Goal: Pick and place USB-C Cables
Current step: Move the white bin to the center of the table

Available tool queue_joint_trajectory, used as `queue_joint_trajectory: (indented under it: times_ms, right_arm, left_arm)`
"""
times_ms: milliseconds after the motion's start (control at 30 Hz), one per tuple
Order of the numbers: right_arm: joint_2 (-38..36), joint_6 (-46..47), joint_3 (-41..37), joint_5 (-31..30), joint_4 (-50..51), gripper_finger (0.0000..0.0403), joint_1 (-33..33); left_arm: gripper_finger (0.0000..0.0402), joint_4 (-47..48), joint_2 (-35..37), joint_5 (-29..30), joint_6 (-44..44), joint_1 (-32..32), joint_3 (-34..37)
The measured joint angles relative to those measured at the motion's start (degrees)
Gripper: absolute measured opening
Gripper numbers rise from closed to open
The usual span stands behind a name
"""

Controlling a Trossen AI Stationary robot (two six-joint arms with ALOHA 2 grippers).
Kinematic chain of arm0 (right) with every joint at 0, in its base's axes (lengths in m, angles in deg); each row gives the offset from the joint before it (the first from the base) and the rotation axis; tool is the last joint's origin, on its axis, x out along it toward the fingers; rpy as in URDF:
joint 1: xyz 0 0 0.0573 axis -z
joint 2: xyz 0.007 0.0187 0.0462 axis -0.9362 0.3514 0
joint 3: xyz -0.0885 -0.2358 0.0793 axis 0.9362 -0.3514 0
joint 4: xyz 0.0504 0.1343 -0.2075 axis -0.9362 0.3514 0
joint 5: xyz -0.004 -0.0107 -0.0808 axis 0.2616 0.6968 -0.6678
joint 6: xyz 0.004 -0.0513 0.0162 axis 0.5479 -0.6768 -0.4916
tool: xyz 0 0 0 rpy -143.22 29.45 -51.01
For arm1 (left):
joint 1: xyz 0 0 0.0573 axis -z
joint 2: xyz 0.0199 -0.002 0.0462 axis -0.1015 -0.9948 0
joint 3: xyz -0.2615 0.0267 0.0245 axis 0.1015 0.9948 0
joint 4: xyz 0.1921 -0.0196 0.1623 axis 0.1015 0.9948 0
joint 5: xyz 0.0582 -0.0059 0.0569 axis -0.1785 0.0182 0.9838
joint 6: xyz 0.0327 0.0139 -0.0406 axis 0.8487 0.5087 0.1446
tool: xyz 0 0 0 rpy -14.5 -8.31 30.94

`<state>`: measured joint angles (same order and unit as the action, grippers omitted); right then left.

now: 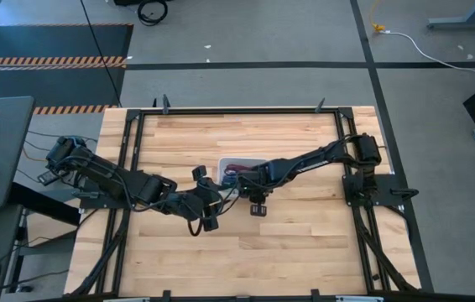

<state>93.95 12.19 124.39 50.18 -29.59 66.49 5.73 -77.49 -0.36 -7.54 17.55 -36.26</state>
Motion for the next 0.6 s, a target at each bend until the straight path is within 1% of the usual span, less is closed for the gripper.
queue_joint_trajectory:
  times_ms: [133, 233, 433, 600]
  right_arm:
    - [-1.5, 0.0, 0.1, -0.2, -0.4, 0.0103, 0.0]
    - [-2.9, -0.1, 0.1, -0.4, -0.5, 0.0117, 0.0]
    - [-5.6, -1.7, 0.2, -0.4, -0.6, 0.0121, 0.0]
    - [-5.6, -4.2, 0.2, -0.5, 1.5, 0.0121, 0.0]
  left_arm:
    - [0.0174, 0.0, 0.0, 0.0, 0.0, 0.0, 0.0]
    - [0.0174, 0.0, 0.0, 0.0, 0.0, 0.0, 0.0]
    - [0.0174, -0.3, 0.0, 0.0, 0.0, 0.0, 0.0]
    - [0.0174, -0.3, 0.0, 0.0, 0.0, 0.0, 0.0]
